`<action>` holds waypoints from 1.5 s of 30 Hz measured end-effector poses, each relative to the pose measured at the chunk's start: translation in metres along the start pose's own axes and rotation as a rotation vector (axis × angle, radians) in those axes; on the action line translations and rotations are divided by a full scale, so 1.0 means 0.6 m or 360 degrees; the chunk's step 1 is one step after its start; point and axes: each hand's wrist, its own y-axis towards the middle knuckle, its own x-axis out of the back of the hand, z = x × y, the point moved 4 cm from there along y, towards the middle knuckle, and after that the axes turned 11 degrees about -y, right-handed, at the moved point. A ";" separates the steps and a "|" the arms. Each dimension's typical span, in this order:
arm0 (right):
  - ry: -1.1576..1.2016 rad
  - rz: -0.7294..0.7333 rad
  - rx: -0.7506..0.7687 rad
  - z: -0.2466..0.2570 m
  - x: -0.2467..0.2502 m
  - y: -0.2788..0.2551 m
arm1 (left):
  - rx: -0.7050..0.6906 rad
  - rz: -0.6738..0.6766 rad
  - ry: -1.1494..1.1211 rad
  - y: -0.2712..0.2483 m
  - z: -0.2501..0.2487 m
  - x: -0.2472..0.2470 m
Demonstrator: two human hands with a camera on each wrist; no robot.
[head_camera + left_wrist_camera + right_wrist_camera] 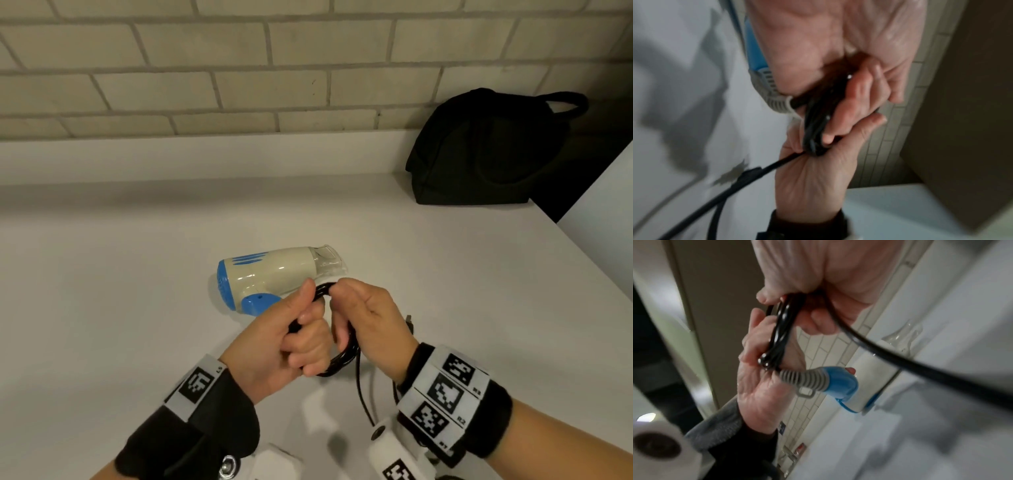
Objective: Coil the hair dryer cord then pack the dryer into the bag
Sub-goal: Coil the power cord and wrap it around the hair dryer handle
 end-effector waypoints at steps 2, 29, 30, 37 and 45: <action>-0.0010 -0.0125 -0.0068 -0.009 -0.003 0.004 | -0.0039 -0.0175 0.0026 0.005 -0.001 -0.002; -0.2298 0.0331 0.0618 0.032 -0.016 -0.052 | -0.0899 -0.0675 0.1231 -0.018 -0.040 -0.026; -0.2245 0.0322 0.0681 0.046 -0.020 -0.054 | -0.0884 -0.0602 0.1469 -0.017 -0.029 -0.027; -0.1996 0.0382 0.0793 0.075 0.012 -0.057 | -0.0681 -0.0345 0.1908 -0.013 -0.002 -0.004; -0.1737 0.0384 0.0839 0.084 0.078 -0.037 | -0.0279 -0.0225 0.1443 -0.029 -0.007 0.001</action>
